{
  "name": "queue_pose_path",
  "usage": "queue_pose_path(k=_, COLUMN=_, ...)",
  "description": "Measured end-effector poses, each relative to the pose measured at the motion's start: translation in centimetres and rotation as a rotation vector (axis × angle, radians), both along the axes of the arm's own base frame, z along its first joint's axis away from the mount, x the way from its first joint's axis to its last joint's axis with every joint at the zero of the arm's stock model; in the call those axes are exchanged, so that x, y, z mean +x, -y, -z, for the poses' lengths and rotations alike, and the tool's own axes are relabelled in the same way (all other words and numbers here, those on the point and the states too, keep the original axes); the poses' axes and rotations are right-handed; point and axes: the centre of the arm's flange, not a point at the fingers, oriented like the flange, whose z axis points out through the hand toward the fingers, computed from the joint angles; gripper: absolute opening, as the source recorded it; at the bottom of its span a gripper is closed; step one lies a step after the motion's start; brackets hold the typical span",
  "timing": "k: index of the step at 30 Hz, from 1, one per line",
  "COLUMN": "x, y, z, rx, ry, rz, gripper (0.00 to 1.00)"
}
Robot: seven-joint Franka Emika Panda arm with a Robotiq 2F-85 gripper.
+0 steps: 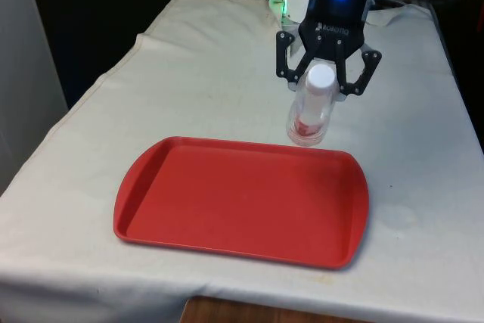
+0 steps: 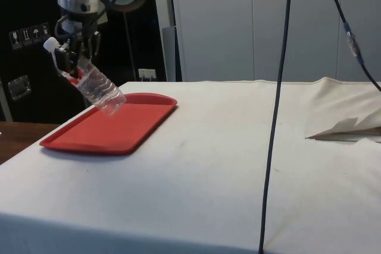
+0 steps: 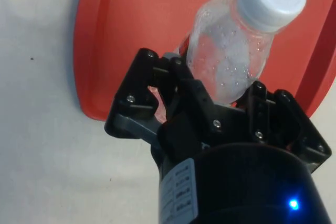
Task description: Place the bottle upright on the tray.
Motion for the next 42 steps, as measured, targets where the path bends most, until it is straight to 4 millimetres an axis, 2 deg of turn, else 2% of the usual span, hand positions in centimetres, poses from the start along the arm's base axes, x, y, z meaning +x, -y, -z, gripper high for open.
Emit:
queue_pose_path(k=20, x=0.1, y=0.1, z=0.3, rx=-0.046, ry=0.083, rz=0.055, gripper=0.34)
queue_pose_path(k=31, x=-0.9, y=0.1, z=0.1, rx=-0.05, ry=0.1, rz=0.07, gripper=0.34)
queue_pose_path(k=42, x=-0.9, y=0.2, z=0.1, rx=-0.073, ry=0.159, rz=0.105, gripper=0.34)
